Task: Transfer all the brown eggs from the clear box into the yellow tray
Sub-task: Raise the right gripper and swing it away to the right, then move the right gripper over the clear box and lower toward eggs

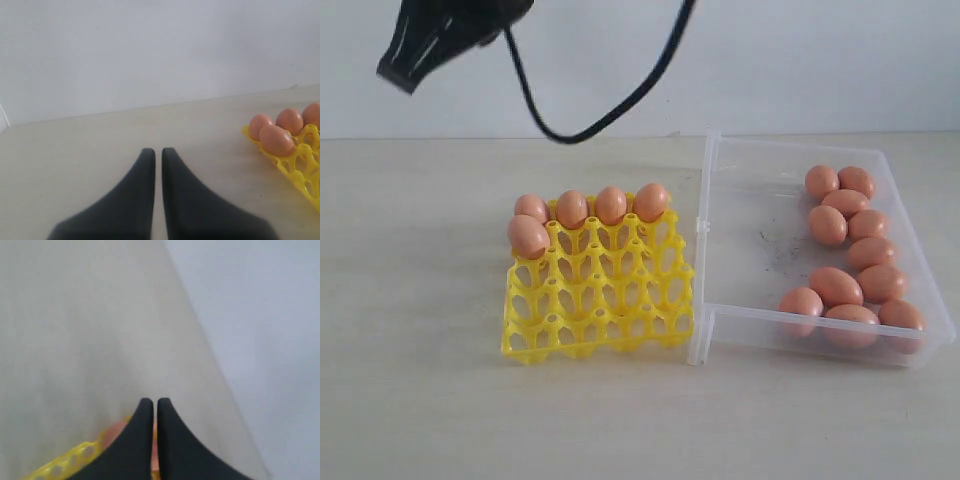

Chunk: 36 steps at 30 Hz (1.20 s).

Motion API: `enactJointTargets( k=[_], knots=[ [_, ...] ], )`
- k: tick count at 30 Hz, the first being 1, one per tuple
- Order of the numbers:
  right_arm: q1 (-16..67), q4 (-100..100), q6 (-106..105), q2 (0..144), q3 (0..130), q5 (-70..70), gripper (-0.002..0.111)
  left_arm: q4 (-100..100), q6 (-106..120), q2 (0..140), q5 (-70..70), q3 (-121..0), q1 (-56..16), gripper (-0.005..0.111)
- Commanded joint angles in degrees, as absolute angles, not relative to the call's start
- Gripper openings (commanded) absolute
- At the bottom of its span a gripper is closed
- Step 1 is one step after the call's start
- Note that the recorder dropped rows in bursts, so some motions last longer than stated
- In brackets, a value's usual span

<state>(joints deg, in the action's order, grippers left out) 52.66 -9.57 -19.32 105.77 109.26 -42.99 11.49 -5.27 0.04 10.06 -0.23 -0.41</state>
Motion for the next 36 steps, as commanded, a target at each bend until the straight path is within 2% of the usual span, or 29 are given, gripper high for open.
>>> enactJointTargets(
  k=[1, 7, 11, 14, 17, 20, 24, 29, 33, 36],
  knots=[
    [52.5, -27.4, -5.9, 95.3, 98.4, -36.6, 0.000, 11.5, -5.6, 0.0, 9.9, 0.0, -0.7, 0.004],
    [52.5, -59.5, 24.2, 81.5, 77.0, -33.7, 0.000, 11.5, -5.6, 0.0, 9.9, 0.0, -0.7, 0.004],
    [49.6, -99.5, 68.1, 75.1, 61.4, -34.7, 0.000, 11.5, -5.6, 0.0, 9.9, 0.0, -0.7, 0.004],
    [43.7, -99.9, 81.8, 72.8, 54.3, -41.0, 0.000, 11.5, -5.6, 0.0, 9.9, 0.0, -0.7, 0.004],
    [34.5, -99.9, 95.3, 72.7, 47.1, -47.0, 0.000, 11.5, -5.6, 0.0, 9.9, 0.0, -0.7, 0.004],
    [23.8, -99.9, 106.4, 73.8, 42.6, -46.8, 0.000, 11.5, -5.6, 0.0, 9.9, 0.0, -0.7, 0.004],
    [13.5, -99.9, 110.4, 75.2, 41.9, -44.0, 0.000, 11.5, -5.6, 0.0, 9.9, 0.0, -0.7, 0.004],
    [6.0, -99.9, 112.7, 75.6, 41.9, -26.6, 0.000, 11.5, -5.6, 0.0, 9.9, 0.0, -0.7, 0.004],
    [5.6, -99.9, 111.7, 77.7, 42.9, -14.8, 0.000, 11.5, -5.6, 0.0, 9.9, 0.0, -0.7, 0.004],
    [5.6, -99.9, 106.2, 81.7, 45.2, 1.9, 0.000, 11.5, -5.6, 0.0, 9.9, 0.0, -0.7, 0.004]
  ],
)
